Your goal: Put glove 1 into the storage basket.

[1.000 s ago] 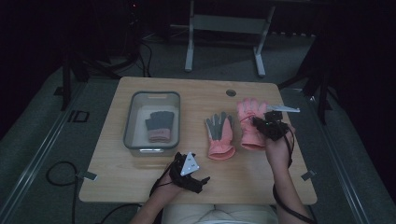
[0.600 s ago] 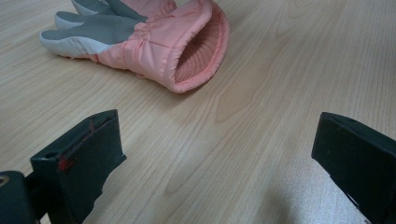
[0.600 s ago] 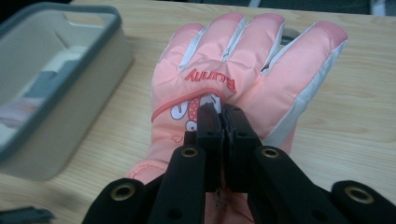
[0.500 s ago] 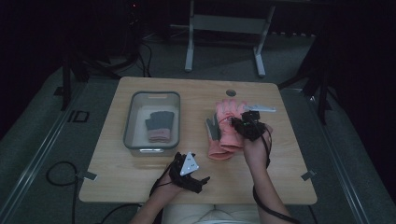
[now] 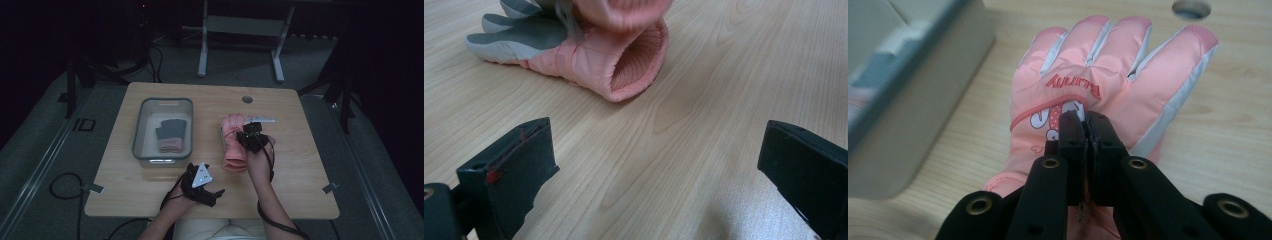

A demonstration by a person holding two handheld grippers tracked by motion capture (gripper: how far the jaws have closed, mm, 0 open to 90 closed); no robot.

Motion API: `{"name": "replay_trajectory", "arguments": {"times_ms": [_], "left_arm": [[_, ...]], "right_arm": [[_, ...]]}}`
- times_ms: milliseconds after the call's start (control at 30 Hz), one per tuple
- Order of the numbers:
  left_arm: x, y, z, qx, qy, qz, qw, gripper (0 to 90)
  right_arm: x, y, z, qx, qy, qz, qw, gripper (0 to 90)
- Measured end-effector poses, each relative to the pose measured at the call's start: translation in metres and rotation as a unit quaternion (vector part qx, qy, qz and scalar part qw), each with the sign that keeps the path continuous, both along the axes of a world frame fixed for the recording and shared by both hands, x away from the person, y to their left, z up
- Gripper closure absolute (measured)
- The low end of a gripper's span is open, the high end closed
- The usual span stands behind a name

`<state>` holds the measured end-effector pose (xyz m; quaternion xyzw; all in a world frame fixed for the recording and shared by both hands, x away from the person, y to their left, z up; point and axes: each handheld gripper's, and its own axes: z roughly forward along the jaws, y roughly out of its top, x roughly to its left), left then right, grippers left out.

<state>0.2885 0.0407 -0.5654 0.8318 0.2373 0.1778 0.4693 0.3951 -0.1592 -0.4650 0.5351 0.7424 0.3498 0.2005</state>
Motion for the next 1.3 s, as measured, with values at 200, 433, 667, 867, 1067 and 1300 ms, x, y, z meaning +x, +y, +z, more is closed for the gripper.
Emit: {"name": "replay_trajectory", "arguments": {"times_ms": [200, 433, 667, 867, 1067, 1300], "left_arm": [[0.000, 0.000, 0.000, 0.001, 0.000, 0.000, 1.0000, 1.3], [0.000, 0.000, 0.000, 0.001, 0.000, 0.000, 1.0000, 1.3], [0.000, -0.001, 0.000, 0.000, 0.001, 0.001, 1.0000, 1.4], [0.000, -0.001, 0.000, 0.001, 0.001, 0.002, 1.0000, 1.4], [0.000, -0.001, 0.000, -0.002, 0.001, 0.002, 1.0000, 1.3], [0.001, -0.001, 0.000, 0.001, 0.001, 0.002, 1.0000, 1.3]], "right_arm": [[0.008, 0.002, -0.026, -0.006, 0.024, 0.000, 0.9997, 85.5], [0.007, -0.005, -0.026, -0.018, 0.022, 0.009, 0.9995, 85.4], [0.007, -0.024, -0.024, -0.023, 0.023, 0.012, 0.9994, 83.5], [0.007, -0.022, -0.020, -0.025, 0.019, 0.030, 0.9991, 77.2], [0.006, -0.026, -0.010, -0.014, 0.012, 0.044, 0.9989, 70.0], [0.000, -0.031, 0.005, -0.003, -0.005, 0.060, 0.9982, 66.8]]}}
